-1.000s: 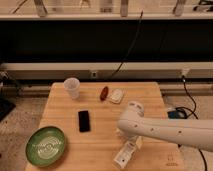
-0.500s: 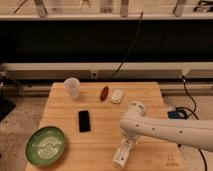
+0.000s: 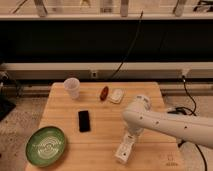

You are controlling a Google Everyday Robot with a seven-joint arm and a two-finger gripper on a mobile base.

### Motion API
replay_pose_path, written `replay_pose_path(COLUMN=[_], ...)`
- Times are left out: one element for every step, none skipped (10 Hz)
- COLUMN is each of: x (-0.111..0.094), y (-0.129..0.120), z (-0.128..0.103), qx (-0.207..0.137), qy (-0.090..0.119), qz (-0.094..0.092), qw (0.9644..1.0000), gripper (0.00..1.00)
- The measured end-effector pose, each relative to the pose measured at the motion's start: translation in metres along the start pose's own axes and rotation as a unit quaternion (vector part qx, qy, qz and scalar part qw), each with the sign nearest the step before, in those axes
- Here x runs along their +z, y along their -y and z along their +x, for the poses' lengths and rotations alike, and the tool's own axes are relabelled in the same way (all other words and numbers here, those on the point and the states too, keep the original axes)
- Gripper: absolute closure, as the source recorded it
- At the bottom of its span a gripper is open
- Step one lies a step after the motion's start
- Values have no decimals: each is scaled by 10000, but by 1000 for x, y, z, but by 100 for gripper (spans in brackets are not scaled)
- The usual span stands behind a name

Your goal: Stand the bottle upright

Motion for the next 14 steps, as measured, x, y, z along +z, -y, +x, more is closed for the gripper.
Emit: replay_pose_path(x=[0,1,1,-1,-3,-5,-6,-8,-9,-11,-13,-15,-16,-18], y=[-2,-5,-7,-9,-8,-8,-8,-9,-10,-10,-10,-12,-12,-14], z=[5,11,15,18,20,23,27,35,38,40,45,49,53,58], qx=[36,66,81,88,96,113,140,175,182,205,232,254,276,288], qy=[-9,-21,-39,-61,-76,-99,-131,-179,-207,-234,-285,-319,-351,-386], qz=[-1,-3,-7,-3,8,5,-4,-19,-28,-42,-64,-85,-93,-113], qw=[10000,10000,10000,9999,9999,9999,9998,9997,9996,9995,9993,9991,9990,9988], gripper=[100,100,100,100,100,100,100,100,100,100,100,100,100,100])
